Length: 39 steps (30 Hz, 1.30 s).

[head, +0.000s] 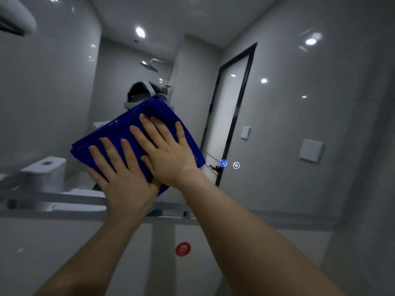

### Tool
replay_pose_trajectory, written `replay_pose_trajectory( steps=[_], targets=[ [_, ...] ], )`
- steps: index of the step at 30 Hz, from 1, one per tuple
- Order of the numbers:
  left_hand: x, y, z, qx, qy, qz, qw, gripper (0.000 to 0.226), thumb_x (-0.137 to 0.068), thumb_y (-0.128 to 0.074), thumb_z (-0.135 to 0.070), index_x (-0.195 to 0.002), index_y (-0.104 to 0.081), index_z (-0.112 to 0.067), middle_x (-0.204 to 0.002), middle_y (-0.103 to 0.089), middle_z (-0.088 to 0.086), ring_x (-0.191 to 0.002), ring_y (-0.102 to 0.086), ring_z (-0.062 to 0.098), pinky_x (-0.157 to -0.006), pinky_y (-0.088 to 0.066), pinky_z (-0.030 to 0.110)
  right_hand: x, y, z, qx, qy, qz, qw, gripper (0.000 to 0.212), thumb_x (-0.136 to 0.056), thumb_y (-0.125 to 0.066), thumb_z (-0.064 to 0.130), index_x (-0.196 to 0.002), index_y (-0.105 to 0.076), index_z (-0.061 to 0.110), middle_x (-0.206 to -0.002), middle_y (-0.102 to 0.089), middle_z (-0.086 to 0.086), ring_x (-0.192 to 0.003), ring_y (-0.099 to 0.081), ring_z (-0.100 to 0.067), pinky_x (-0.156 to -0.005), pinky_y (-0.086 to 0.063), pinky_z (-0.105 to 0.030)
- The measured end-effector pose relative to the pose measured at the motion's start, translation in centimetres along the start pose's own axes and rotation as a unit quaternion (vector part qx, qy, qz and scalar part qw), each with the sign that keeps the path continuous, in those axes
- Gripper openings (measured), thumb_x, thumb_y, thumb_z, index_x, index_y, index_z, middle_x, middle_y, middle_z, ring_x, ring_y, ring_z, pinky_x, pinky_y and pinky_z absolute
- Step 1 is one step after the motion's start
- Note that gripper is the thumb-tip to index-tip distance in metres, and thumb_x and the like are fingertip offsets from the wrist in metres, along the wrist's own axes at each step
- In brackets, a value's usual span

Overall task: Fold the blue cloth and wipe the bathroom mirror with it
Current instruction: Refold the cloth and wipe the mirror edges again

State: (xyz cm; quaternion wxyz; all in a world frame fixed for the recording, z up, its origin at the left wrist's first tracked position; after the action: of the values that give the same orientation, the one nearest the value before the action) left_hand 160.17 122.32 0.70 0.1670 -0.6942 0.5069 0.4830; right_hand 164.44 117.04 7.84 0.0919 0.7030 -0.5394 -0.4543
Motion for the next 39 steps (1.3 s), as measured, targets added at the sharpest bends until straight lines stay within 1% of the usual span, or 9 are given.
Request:
replay_pose_trajectory(
  steps=[3, 7, 11, 19, 24, 29, 33, 37, 39],
  targets=[
    [2.2, -1.1, -1.7, 0.010, 0.079, 0.005, 0.997, 0.080, -0.082, -0.025, -0.051, -0.143, -0.015, 0.000, -0.147, -0.017, 0.034, -0.134, -0.016, 0.054, -0.102, -0.019, 0.068, 1.2, -0.6, -1.2, 0.046, 0.067, 0.003, 0.997, 0.060, -0.098, -0.027, 0.041, -0.148, 0.004, 0.030, -0.157, 0.010, 0.005, -0.145, 0.008, -0.015, -0.113, 0.011, -0.046],
    [4.9, -2.8, -6.0, 0.036, 0.157, 0.012, 0.987, 0.075, -0.088, -0.006, -0.051, -0.141, -0.015, 0.001, -0.145, -0.022, 0.035, -0.133, -0.021, 0.054, -0.100, -0.024, 0.067, 4.0, -1.4, -4.2, 0.071, 0.120, 0.004, 0.990, 0.058, -0.099, -0.024, 0.040, -0.148, 0.006, 0.029, -0.157, 0.010, 0.005, -0.145, 0.009, -0.015, -0.112, 0.016, -0.042],
    [8.0, -5.8, -12.5, 0.042, 0.178, 0.014, 0.983, 0.084, -0.077, -0.026, -0.053, -0.140, -0.019, 0.002, -0.144, -0.027, 0.035, -0.132, -0.025, 0.053, -0.101, -0.023, 0.067, 8.0, -3.2, -9.8, 0.080, 0.134, 0.021, 0.988, 0.058, -0.098, -0.022, 0.041, -0.148, 0.004, 0.029, -0.158, 0.007, 0.005, -0.145, 0.007, -0.017, -0.108, 0.020, -0.038],
    [13.4, -11.0, -25.8, 0.080, 0.191, 0.053, 0.977, 0.089, -0.072, -0.027, -0.056, -0.141, -0.021, 0.001, -0.143, -0.029, 0.033, -0.131, -0.026, 0.052, -0.101, -0.020, 0.066, 16.1, -6.3, -21.6, 0.117, 0.111, 0.038, 0.986, 0.059, -0.091, -0.016, 0.043, -0.144, 0.008, 0.032, -0.158, 0.004, 0.005, -0.145, 0.003, -0.018, -0.107, 0.019, -0.042],
    [16.9, -14.5, -32.9, 0.102, 0.168, 0.083, 0.977, 0.086, -0.078, -0.029, -0.057, -0.143, -0.016, -0.001, -0.145, -0.016, 0.029, -0.133, -0.014, 0.048, -0.100, -0.021, 0.068, 21.7, -8.3, -28.4, 0.126, 0.074, -0.034, 0.989, 0.058, -0.086, -0.031, 0.042, -0.141, -0.036, 0.025, -0.146, -0.041, -0.002, -0.133, -0.041, -0.024, -0.105, -0.019, -0.051],
    [20.0, -16.8, -37.9, 0.062, 0.094, 0.101, 0.989, 0.108, -0.068, -0.044, -0.063, -0.145, 0.004, -0.004, -0.147, -0.007, 0.029, -0.133, -0.008, 0.049, -0.098, -0.020, 0.070, 26.7, -10.6, -33.5, 0.099, 0.024, -0.061, 0.993, 0.056, -0.086, -0.035, 0.041, -0.139, -0.030, 0.025, -0.146, -0.041, -0.005, -0.132, -0.040, -0.026, -0.100, -0.032, -0.058],
    [22.3, -18.8, -41.5, 0.008, -0.027, 0.138, 0.990, 0.122, -0.066, -0.047, -0.071, -0.143, 0.021, -0.005, -0.149, 0.014, 0.025, -0.135, 0.007, 0.043, -0.103, -0.008, 0.068, 31.6, -13.5, -37.7, 0.034, -0.096, -0.055, 0.993, 0.059, -0.087, -0.035, 0.040, -0.142, -0.025, 0.022, -0.148, -0.034, -0.009, -0.133, -0.026, -0.025, -0.097, -0.035, -0.060],
    [23.9, -20.1, -44.5, -0.045, -0.240, 0.185, 0.952, 0.116, -0.063, -0.060, -0.070, -0.146, -0.003, -0.012, -0.155, -0.005, 0.016, -0.139, 0.003, 0.039, -0.102, -0.011, 0.063, 37.8, -17.3, -40.2, -0.077, -0.245, -0.043, 0.966, 0.068, -0.090, -0.033, 0.042, -0.147, -0.009, 0.013, -0.149, -0.008, -0.010, -0.137, -0.020, -0.027, -0.101, -0.032, -0.056],
    [24.4, -20.4, -45.7, -0.085, -0.344, 0.205, 0.912, 0.106, -0.070, -0.057, -0.069, -0.143, -0.002, -0.016, -0.151, 0.012, 0.015, -0.140, 0.016, 0.037, -0.107, -0.005, 0.064, 40.3, -19.2, -40.4, -0.134, -0.325, -0.039, 0.935, 0.069, -0.089, -0.025, 0.048, -0.143, 0.005, 0.016, -0.148, 0.009, -0.004, -0.138, -0.001, -0.019, -0.110, -0.020, -0.049]
  ],
)
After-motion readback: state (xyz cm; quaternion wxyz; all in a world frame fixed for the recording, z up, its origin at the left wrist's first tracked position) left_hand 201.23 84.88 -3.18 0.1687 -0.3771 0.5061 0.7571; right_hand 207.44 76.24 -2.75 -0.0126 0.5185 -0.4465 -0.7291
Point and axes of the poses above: each hand's wrist, its own x-axis away from the middle knuckle, its own y-axis out of the back of the hand, z = x × y, the point moved 6 cm from there along -x, towards the middle knuckle
